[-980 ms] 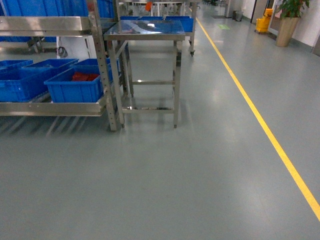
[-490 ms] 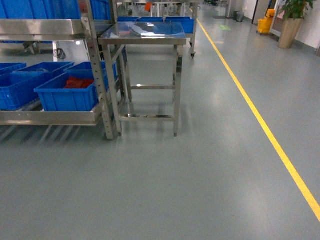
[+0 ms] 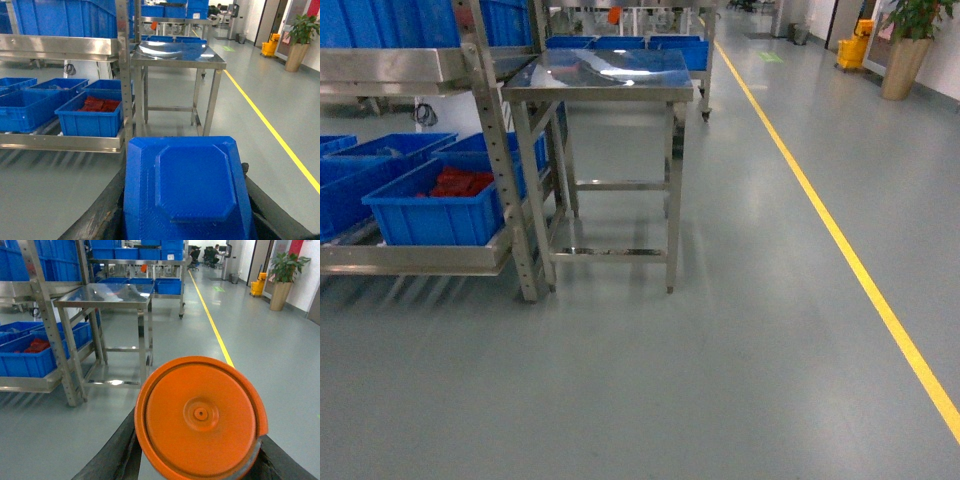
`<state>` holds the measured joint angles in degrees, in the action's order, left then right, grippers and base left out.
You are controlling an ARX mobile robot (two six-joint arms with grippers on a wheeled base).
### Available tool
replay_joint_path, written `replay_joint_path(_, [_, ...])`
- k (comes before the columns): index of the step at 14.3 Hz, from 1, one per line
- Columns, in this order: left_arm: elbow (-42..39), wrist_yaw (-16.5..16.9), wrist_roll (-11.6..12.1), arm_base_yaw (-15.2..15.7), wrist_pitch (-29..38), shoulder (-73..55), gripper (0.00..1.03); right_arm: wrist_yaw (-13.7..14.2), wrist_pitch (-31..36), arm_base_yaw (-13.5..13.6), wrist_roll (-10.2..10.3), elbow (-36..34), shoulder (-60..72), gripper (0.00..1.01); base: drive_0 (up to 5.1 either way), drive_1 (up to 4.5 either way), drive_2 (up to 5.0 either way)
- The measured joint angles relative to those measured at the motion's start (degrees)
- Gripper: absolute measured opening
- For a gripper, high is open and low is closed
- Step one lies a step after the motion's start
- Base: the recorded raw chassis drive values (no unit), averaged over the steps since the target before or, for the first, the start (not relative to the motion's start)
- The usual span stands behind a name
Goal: Sort blue parts and orange caps into right shelf containers
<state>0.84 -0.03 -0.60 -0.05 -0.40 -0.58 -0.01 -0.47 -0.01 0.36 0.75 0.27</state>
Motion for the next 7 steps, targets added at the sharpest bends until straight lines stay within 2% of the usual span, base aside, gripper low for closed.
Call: replay_joint_path(7, [0.0, 0.1, 0.0, 0.0, 0.1, 0.0, 0.44, 0.0, 0.1, 0.0, 0.0, 0.0, 0.0, 0.43, 0.0, 4.22, -4.2])
